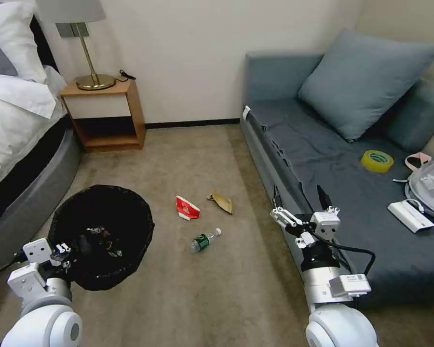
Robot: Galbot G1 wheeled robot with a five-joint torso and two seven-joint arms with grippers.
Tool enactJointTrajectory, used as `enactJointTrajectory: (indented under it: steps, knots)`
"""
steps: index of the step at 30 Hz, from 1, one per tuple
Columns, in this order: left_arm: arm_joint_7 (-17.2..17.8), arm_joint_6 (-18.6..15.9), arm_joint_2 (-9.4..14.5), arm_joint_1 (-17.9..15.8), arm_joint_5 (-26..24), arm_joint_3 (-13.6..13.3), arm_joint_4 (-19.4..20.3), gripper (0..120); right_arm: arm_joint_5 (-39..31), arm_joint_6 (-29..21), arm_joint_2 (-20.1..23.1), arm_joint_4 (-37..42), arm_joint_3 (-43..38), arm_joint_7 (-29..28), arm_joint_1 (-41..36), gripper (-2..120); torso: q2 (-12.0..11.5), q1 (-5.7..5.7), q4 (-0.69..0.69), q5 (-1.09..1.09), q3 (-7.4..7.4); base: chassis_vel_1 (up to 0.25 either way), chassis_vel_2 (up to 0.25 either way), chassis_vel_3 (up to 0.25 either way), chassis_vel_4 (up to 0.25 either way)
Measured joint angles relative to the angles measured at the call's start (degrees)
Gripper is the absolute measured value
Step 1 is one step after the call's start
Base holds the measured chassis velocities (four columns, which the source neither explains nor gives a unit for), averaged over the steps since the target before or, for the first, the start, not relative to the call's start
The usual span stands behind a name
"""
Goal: Pick up the trash bin, then pick up the garbage on the floor and place it into the trash bin.
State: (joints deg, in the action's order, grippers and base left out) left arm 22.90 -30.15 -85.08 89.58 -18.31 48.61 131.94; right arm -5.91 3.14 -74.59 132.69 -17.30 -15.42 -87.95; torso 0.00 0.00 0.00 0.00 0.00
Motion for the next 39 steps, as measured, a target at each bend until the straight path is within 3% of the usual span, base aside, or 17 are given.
enactJointTrajectory:
  steps: [39]
  knots:
    - [0.05,-0.60,0.35,-1.46,-1.19,1.05,-1.09,2,-1.09,-0.74,0.88,-2.41,1.26,0.34,1.92,100,0.00,0.01,0.00,0.00,0.01,-0.062,0.070,0.066,-0.066]
